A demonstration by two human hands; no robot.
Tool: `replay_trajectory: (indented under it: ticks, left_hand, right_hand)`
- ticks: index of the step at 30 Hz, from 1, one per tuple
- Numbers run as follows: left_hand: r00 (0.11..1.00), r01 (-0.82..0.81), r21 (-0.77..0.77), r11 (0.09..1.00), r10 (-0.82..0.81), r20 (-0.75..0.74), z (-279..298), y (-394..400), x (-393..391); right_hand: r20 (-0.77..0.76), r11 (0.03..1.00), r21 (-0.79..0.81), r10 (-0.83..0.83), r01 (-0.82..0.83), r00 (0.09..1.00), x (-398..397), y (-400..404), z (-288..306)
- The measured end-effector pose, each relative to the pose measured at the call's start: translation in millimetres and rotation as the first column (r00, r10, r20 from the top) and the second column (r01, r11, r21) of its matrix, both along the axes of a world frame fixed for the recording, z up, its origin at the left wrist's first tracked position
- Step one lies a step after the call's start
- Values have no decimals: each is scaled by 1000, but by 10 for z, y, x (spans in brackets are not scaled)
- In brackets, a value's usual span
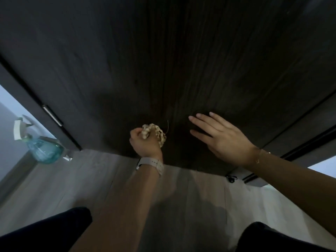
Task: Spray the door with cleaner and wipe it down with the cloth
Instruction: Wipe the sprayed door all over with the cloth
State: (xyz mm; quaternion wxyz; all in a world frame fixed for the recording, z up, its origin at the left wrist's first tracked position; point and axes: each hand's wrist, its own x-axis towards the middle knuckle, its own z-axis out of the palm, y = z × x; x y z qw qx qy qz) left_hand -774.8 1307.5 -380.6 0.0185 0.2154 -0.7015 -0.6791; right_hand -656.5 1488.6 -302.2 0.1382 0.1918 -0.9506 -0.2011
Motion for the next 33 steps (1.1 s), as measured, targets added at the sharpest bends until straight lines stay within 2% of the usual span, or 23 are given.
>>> replay_trajectory:
  ticks: [2,4,7,11,17,23,28,30,33]
  left_hand:
    - [998,-50,103,993,53,-30,-83,108,80]
    - [997,-34,200,979,46,-60,-128,236,217]
    - [983,-118,197,973,143,-114,-166,407,237]
    - [977,-203,246,948,214,-18,-230,527,188]
    - [983,-130,382,915,69,170,-286,533,340]
    - [994,-30,373,928,-12,109,-51,532,283]
    - [942,-69,349,934,-54,332,-339,391,248]
    - [953,-42,352,935,-67,294,-358,354,229]
    - [988,16,320,947,-65,143,-208,332,177]
  right_hand:
    - [12,997,72,-25,25,1000,-92,62,-109]
    - [-9,993,113,-28,29,1000,-153,134,-180]
    - [-53,991,136,16,-9,998,-198,218,-242]
    - [-84,986,164,38,-24,996,-254,293,-329]
    - [-153,964,264,64,-22,986,-285,350,-416]
    - [-162,958,287,70,-21,984,-309,357,-434]
    - [-150,966,256,77,-36,986,-305,350,-406]
    - [-155,967,249,86,-45,984,-307,352,-402]
    - [-157,966,252,100,-58,983,-322,359,-393]
